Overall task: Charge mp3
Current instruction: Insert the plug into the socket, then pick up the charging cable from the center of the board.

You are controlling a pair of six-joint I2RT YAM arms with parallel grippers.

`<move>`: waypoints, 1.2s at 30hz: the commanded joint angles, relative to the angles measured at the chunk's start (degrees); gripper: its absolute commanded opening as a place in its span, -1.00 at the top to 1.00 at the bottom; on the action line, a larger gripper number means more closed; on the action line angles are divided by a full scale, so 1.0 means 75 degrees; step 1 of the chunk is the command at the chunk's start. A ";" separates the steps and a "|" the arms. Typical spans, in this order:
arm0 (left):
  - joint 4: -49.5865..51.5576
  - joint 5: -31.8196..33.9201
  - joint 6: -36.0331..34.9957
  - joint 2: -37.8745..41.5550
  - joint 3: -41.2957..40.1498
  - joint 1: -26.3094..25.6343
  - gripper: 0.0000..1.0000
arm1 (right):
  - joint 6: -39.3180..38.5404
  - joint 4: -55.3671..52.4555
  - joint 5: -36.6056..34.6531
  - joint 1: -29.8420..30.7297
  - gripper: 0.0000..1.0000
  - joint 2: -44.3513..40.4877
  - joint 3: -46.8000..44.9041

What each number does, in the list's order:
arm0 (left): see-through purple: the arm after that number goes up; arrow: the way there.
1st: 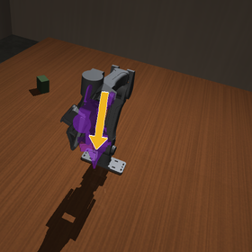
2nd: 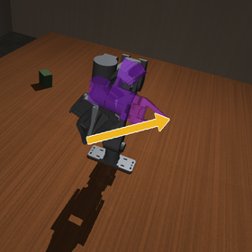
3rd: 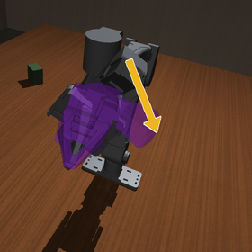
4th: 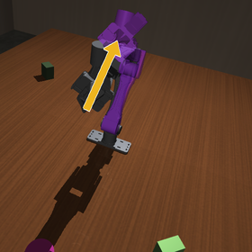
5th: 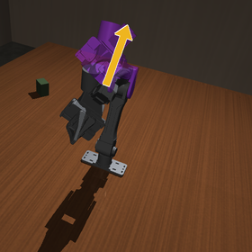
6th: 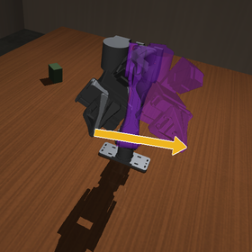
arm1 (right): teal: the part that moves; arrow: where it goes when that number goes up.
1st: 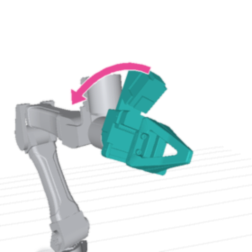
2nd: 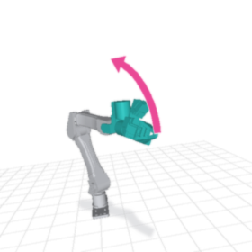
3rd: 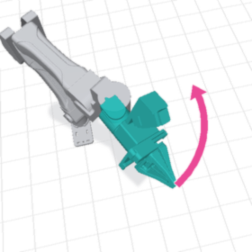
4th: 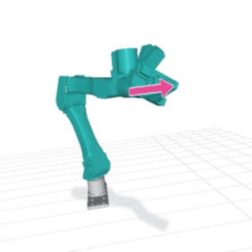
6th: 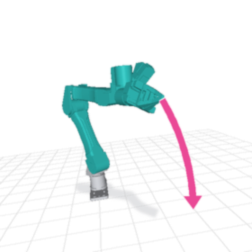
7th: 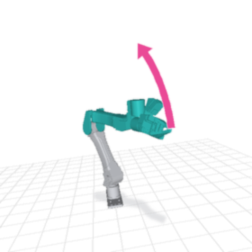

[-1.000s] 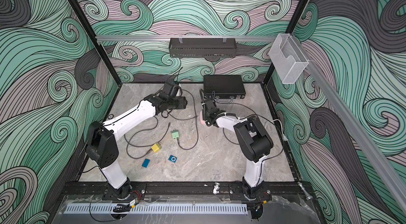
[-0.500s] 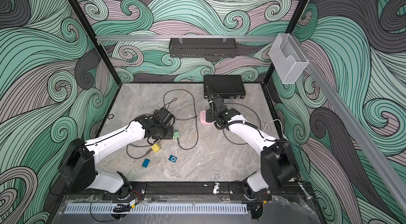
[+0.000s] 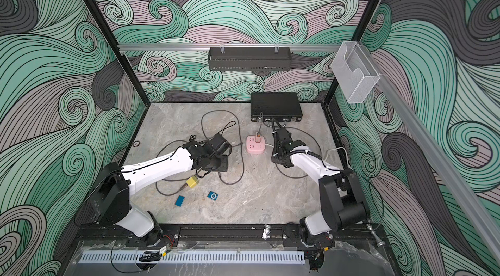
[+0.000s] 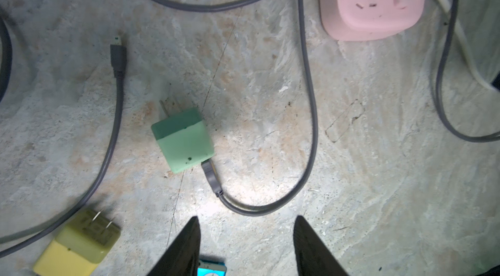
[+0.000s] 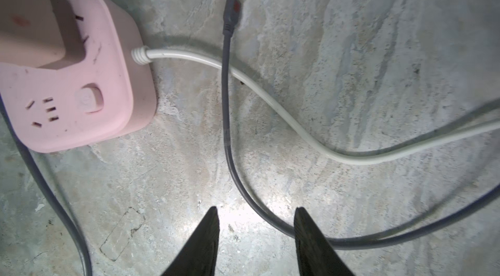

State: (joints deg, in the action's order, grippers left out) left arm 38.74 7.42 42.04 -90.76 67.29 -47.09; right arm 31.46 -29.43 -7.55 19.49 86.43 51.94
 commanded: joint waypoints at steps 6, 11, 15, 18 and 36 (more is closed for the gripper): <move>0.0069 0.0153 -0.0197 -0.0199 0.0524 -0.0035 -0.09 | -0.0135 0.1068 0.0380 -0.0086 0.33 0.1232 0.0336; 0.0061 0.0171 -0.0282 -0.0203 0.0666 0.0020 -0.09 | -0.0199 0.1378 0.0363 -0.0125 0.35 0.2003 0.0717; 0.0073 0.0171 -0.0303 -0.0203 0.0731 0.0091 -0.09 | -0.0200 0.1255 0.0019 -0.0137 0.27 0.2218 0.0958; 0.0032 0.0171 -0.0320 -0.0214 0.0730 0.0137 -0.09 | -0.0210 0.1338 -0.0226 -0.0180 0.22 0.2276 0.0955; 0.0016 -0.0342 -0.0587 0.0200 0.0763 0.0549 -0.08 | -0.1565 0.1404 0.1284 -0.0151 1.00 0.1204 0.0857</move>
State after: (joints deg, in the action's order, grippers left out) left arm 38.28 6.50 39.18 -93.32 71.66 -45.23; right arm 23.31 -17.02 -4.27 17.78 101.71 58.98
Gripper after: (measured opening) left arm 0.541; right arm 0.059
